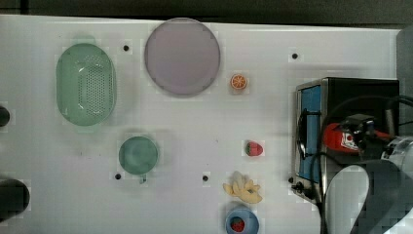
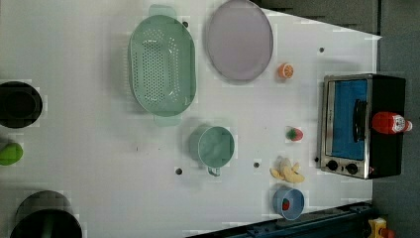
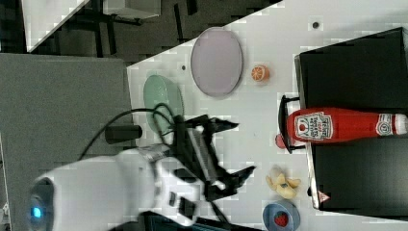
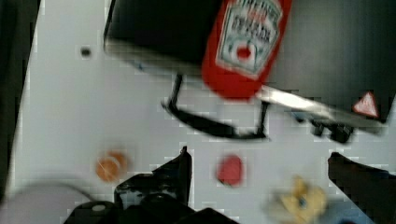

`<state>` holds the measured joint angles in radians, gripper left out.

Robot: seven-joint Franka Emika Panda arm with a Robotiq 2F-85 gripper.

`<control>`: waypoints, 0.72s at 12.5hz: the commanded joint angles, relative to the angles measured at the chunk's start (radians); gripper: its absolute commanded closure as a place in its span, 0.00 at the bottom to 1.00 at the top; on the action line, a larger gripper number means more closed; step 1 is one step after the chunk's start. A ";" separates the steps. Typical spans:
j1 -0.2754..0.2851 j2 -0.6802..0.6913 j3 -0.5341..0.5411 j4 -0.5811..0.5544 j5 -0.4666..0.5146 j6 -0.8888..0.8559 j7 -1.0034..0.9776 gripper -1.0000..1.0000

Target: Pick Ketchup from oven and place it on table.

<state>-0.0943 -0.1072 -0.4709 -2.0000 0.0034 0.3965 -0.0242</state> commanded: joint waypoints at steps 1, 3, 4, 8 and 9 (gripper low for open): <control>0.001 0.042 -0.041 0.020 -0.001 0.085 0.019 0.00; 0.000 0.119 -0.082 0.028 0.005 0.156 0.019 0.00; -0.001 0.158 -0.098 0.035 0.014 0.185 0.020 0.00; -0.015 0.302 -0.134 0.072 0.125 0.208 0.074 0.00; -0.020 0.333 -0.139 0.074 0.142 0.208 0.075 0.00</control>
<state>-0.0977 0.2242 -0.5908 -1.9473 0.1274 0.6177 0.0007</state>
